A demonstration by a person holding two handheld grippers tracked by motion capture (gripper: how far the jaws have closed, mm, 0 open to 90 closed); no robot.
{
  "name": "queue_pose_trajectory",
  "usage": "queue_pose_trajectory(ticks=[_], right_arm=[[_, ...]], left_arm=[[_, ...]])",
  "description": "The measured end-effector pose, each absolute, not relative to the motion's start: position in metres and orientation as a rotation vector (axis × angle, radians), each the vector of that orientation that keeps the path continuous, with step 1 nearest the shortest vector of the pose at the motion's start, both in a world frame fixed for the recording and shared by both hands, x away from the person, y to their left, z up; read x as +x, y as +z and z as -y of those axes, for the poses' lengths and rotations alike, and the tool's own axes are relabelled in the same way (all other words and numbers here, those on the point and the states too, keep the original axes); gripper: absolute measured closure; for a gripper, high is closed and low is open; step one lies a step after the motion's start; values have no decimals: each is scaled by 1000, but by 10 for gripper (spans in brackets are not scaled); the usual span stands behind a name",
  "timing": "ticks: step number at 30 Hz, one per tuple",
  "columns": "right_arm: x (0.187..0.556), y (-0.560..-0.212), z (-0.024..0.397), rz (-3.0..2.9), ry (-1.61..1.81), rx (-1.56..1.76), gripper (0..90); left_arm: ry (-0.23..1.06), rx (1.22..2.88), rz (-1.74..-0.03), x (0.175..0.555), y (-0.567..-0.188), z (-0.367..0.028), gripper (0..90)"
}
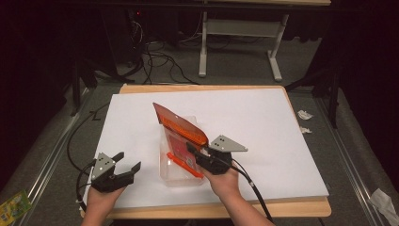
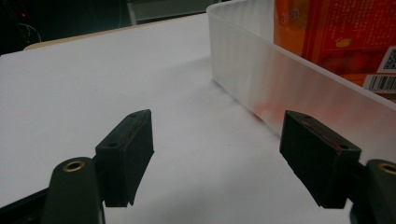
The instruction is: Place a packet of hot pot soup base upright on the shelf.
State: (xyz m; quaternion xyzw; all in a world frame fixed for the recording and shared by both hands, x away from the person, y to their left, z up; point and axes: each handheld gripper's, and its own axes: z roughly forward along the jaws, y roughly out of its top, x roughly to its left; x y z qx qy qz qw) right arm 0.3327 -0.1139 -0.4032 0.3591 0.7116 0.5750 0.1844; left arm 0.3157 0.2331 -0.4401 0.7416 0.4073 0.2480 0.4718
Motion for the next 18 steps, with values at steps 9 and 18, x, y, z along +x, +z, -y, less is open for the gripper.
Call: queue_pose_trajectory(ticks=[9, 18], right_arm=[[324, -423, 133, -1987, 1642, 1082, 703], [325, -422, 133, -1997, 1621, 1066, 695]], left_arm=[[602, 1826, -993, 316, -441, -231, 266], [600, 1834, -985, 315, -441, -231, 265]])
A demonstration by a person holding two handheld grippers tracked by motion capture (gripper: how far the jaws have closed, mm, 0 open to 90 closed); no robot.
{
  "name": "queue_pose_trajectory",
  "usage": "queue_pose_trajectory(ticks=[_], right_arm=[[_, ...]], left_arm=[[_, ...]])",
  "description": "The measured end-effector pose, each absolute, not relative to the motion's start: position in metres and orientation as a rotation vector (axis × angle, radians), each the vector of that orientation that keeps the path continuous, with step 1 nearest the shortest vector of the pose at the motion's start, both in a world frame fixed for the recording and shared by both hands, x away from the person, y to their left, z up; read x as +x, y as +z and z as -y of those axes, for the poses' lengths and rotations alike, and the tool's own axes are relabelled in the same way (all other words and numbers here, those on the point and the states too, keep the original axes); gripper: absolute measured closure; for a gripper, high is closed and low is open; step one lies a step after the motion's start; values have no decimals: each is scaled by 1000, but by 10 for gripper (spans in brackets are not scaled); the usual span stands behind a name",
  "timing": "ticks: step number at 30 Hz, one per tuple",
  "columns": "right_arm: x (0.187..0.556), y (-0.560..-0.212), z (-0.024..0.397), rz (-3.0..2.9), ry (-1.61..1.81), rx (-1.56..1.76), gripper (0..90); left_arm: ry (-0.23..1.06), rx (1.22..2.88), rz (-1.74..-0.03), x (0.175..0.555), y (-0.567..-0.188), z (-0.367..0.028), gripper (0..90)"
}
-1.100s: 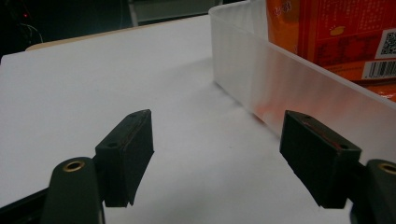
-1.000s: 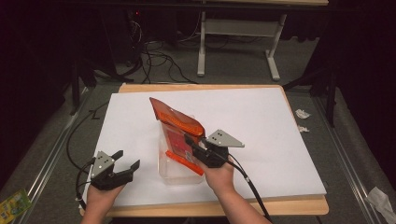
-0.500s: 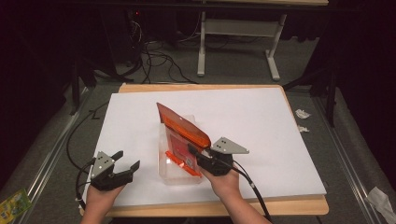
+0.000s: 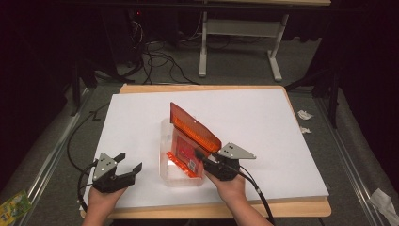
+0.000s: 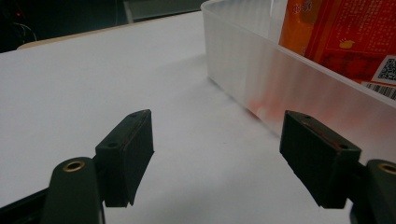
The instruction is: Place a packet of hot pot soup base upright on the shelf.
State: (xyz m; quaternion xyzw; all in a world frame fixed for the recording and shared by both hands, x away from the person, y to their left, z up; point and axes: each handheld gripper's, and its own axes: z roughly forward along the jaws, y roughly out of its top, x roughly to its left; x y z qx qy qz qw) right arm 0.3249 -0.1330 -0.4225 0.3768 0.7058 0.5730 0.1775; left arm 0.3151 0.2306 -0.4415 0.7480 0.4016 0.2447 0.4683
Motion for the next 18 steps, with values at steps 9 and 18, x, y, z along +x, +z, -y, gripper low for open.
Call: queue_pose_trajectory(ticks=[9, 18], right_arm=[[329, -419, 135, -2030, 1602, 1069, 640], [333, -416, 137, -2062, 1587, 1077, 539]], left_arm=[[600, 1833, -985, 315, -441, -232, 265], [602, 1825, -988, 315, -441, -232, 266]])
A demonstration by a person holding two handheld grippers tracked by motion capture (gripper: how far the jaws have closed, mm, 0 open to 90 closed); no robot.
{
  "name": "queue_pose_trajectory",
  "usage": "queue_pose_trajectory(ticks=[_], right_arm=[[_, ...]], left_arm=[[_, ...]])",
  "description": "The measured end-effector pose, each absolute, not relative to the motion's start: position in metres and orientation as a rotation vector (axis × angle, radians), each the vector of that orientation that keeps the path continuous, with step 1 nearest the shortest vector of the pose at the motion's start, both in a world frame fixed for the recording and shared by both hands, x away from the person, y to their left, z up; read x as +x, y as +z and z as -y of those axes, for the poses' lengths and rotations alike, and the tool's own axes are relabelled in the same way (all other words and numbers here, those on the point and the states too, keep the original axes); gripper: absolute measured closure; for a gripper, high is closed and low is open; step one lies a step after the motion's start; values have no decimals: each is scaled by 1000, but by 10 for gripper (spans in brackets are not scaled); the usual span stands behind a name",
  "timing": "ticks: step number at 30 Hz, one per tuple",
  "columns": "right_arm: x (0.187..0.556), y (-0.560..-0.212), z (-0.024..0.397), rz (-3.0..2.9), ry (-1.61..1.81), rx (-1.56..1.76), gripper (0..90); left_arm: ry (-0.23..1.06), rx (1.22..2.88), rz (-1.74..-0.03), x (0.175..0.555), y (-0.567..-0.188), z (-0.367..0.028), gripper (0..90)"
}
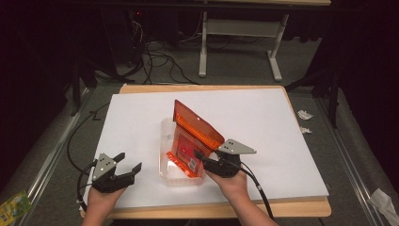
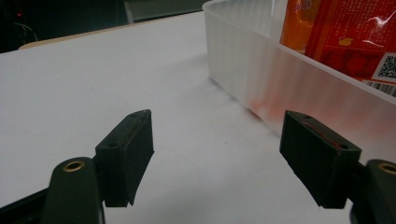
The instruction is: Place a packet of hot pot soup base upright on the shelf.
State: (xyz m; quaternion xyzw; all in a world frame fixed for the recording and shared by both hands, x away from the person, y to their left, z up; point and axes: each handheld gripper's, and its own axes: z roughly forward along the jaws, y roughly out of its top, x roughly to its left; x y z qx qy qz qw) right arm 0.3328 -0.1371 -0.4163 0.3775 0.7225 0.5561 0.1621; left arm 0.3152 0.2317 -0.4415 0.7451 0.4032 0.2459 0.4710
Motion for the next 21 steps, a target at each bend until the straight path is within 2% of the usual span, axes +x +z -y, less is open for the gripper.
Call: queue_pose_trajectory(ticks=[12, 17, 21], right_arm=[[335, -414, 141, -2080, 1589, 1060, 441], [337, -414, 141, -2103, 1617, 1044, 281], [336, -413, 143, -2113, 1613, 1054, 189]], left_arm=[[607, 1835, -983, 315, -442, -232, 265], [607, 1835, -983, 315, -442, -231, 265], [603, 1833, -984, 315, -442, -231, 265]])
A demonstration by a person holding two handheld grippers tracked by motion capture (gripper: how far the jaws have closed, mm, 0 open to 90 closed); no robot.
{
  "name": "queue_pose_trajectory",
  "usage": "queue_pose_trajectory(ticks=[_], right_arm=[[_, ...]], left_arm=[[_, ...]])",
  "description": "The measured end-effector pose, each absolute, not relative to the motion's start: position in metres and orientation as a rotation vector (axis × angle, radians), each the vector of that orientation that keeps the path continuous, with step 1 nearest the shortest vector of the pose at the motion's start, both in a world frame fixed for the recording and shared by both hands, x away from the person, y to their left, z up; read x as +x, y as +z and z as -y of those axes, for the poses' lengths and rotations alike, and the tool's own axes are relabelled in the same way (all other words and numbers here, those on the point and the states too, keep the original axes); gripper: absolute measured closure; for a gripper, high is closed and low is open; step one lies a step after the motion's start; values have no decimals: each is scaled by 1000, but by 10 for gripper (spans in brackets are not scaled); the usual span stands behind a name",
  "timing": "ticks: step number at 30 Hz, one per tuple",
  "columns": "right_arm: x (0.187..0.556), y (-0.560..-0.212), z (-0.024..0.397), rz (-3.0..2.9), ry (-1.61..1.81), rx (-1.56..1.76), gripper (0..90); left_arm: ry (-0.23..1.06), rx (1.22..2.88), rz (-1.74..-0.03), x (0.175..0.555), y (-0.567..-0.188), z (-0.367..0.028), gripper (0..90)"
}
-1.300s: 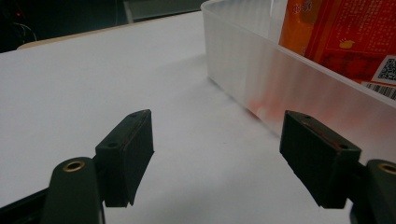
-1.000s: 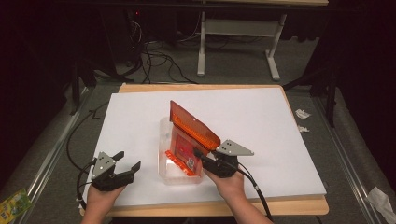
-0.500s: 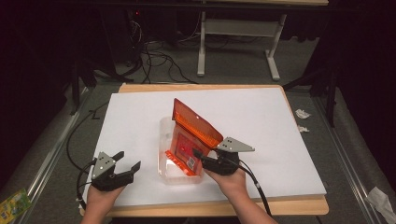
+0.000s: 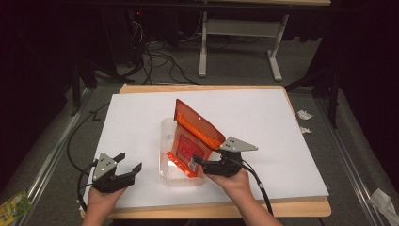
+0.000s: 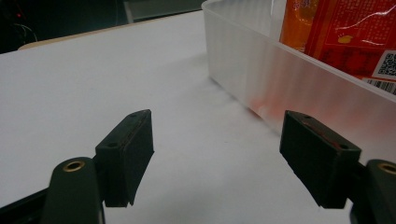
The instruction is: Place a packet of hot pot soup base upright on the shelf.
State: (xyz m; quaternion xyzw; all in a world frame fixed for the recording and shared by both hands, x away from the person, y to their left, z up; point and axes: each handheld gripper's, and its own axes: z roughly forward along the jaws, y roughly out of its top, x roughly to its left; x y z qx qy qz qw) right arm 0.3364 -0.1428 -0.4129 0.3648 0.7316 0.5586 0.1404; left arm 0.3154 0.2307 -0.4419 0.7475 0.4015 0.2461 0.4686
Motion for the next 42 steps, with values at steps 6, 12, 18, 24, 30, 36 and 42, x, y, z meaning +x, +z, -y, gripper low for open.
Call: queue_pose_trajectory(ticks=[6, 12, 18, 24, 30, 36, 42], right_arm=[[333, -408, 148, -2114, 1609, 1034, 176], [325, -398, 168, -2076, 1653, 1010, 143], [318, -392, 204, -2055, 1607, 1030, 82], [304, -397, 254, -1990, 1548, 1085, 36], [285, -411, 302, -1876, 1522, 1137, 15], [287, -419, 319, -1851, 1528, 1210, 17], [289, -421, 316, -1872, 1512, 1194, 21]], left_arm=[[603, 1832, -986, 315, -442, -231, 263], [604, 1831, -985, 315, -442, -231, 259], [601, 1829, -986, 314, -441, -230, 250], [595, 1808, -1007, 311, -439, -229, 200], [591, 1800, -1006, 303, -435, -225, 154], [568, 1815, -999, 305, -436, -219, 135], [545, 1829, -1006, 306, -439, -220, 110]])
